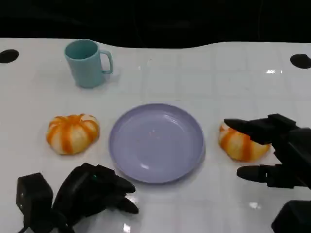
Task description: Grasp the bread from the table and place it into the plate.
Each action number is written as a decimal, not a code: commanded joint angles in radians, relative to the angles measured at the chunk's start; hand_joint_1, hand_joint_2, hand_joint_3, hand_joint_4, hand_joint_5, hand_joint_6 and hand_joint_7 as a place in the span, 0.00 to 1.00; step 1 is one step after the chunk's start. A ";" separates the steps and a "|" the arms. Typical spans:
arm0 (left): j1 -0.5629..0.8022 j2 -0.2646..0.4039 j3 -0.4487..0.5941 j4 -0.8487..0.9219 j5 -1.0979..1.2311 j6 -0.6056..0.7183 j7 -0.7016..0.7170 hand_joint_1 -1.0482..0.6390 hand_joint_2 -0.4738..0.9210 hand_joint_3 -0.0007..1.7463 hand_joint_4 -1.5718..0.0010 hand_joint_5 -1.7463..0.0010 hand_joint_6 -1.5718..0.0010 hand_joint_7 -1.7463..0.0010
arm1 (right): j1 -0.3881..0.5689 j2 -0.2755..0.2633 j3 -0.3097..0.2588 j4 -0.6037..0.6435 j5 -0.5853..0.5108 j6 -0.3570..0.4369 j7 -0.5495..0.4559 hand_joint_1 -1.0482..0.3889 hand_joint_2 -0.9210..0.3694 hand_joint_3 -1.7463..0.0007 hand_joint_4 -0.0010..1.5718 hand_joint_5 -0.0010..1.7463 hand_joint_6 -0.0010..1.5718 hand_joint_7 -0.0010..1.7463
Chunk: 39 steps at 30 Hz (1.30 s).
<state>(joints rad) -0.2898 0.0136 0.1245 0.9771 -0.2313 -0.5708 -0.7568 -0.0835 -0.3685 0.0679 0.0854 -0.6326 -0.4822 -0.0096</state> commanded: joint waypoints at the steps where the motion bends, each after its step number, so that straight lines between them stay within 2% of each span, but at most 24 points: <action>1: 0.012 0.012 0.002 -0.006 -0.002 -0.005 -0.008 0.00 0.90 0.00 0.01 0.86 0.02 1.00 | -0.043 -0.042 0.018 0.003 -0.077 0.066 -0.024 0.28 0.00 0.98 0.09 0.23 0.18 0.00; 6: 0.013 0.014 0.001 -0.006 0.000 -0.004 -0.006 0.00 0.90 0.00 0.02 0.86 0.02 1.00 | -0.071 -0.056 0.051 0.035 -0.106 0.097 -0.038 0.28 0.00 0.99 0.07 0.22 0.17 0.00; 21: 0.018 0.017 -0.002 -0.011 0.004 0.001 -0.002 0.00 0.90 0.00 0.01 0.86 0.01 1.00 | -0.214 -0.058 0.183 0.248 -0.196 0.176 -0.121 0.26 0.02 1.00 0.08 0.21 0.17 0.00; 24: 0.020 0.020 -0.006 -0.012 0.012 -0.005 0.002 0.00 0.90 0.00 0.01 0.86 0.01 1.00 | -0.259 -0.044 0.212 0.341 -0.196 0.199 -0.126 0.26 0.02 1.00 0.09 0.20 0.16 0.00; 27: 0.019 0.021 -0.007 -0.009 0.013 -0.008 -0.001 0.00 0.90 0.00 0.01 0.86 0.01 1.00 | -0.280 -0.044 0.230 0.380 -0.190 0.204 -0.135 0.26 0.02 1.00 0.09 0.19 0.16 0.00; 30: 0.021 0.020 -0.007 -0.009 0.011 -0.013 -0.008 0.00 0.90 0.00 0.01 0.86 0.01 1.00 | -0.337 -0.033 0.265 0.493 -0.196 0.213 -0.150 0.25 0.01 1.00 0.09 0.18 0.16 0.00; 39: 0.028 0.026 -0.022 -0.011 0.032 -0.050 0.004 0.00 0.92 0.01 0.02 0.86 0.02 1.00 | -0.440 -0.009 0.331 0.726 -0.183 0.185 -0.240 0.26 0.03 1.00 0.11 0.15 0.17 0.01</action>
<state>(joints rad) -0.2755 0.0196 0.1036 0.9712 -0.2083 -0.6008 -0.7562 -0.4917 -0.3793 0.3850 0.7548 -0.8274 -0.2818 -0.2168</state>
